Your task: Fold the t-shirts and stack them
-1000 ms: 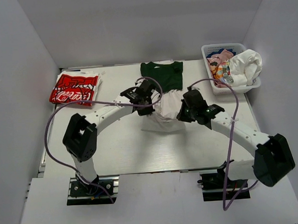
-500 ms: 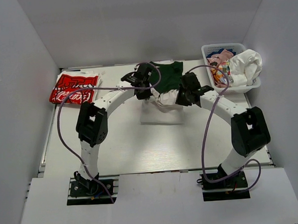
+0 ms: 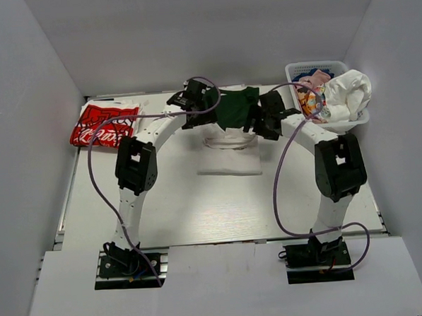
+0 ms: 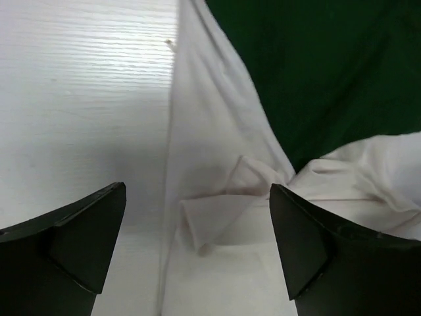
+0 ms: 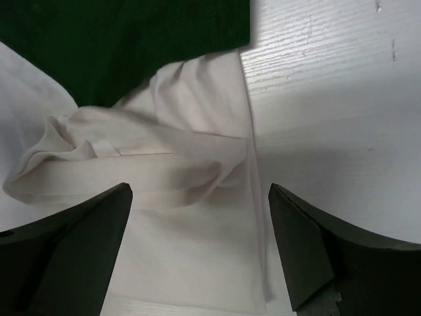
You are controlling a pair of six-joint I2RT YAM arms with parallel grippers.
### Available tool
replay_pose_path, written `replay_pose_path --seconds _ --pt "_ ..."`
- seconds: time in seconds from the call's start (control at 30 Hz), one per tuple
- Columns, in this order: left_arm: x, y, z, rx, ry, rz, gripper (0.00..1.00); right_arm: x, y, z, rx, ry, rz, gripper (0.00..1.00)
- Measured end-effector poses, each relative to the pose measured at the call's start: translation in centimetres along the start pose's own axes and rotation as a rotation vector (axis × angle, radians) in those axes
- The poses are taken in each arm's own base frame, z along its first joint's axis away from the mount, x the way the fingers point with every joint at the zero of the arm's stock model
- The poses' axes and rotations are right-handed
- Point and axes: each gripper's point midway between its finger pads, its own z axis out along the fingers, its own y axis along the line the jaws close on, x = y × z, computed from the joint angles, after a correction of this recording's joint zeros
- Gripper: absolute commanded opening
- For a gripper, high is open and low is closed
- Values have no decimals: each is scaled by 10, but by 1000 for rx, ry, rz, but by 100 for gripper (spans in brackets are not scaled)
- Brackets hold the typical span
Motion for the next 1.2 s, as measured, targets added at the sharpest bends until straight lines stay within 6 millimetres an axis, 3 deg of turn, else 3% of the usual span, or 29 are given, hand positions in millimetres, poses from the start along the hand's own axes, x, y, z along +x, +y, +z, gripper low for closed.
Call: replay_pose_path --seconds 0.07,0.1,0.17,0.3,0.5,0.67,0.8,0.93,1.2 --pt "-9 10 -4 -15 -21 -12 100 -6 4 -7 -21 -19 -7 91" --pt "-4 23 -11 -35 -15 -16 100 -6 8 -11 -49 -26 -18 91" --pt "3 31 -18 -48 -10 -15 100 -1 18 -25 -109 -25 -45 91" --pt "58 64 -56 -95 56 -18 100 33 47 -44 -264 4 -135 91" --pt "116 99 -108 -119 88 -78 100 99 85 -32 -389 120 -266 91" --pt "149 117 -119 -137 122 -110 100 118 91 -5 -385 167 -307 91" --pt "168 126 -118 -158 157 -115 100 105 98 17 -371 121 -297 91" --pt "172 129 -118 -170 166 -116 100 81 108 36 -345 49 -286 91" --pt "172 129 -118 -175 165 -118 100 -3 120 74 -243 -157 -236 91"
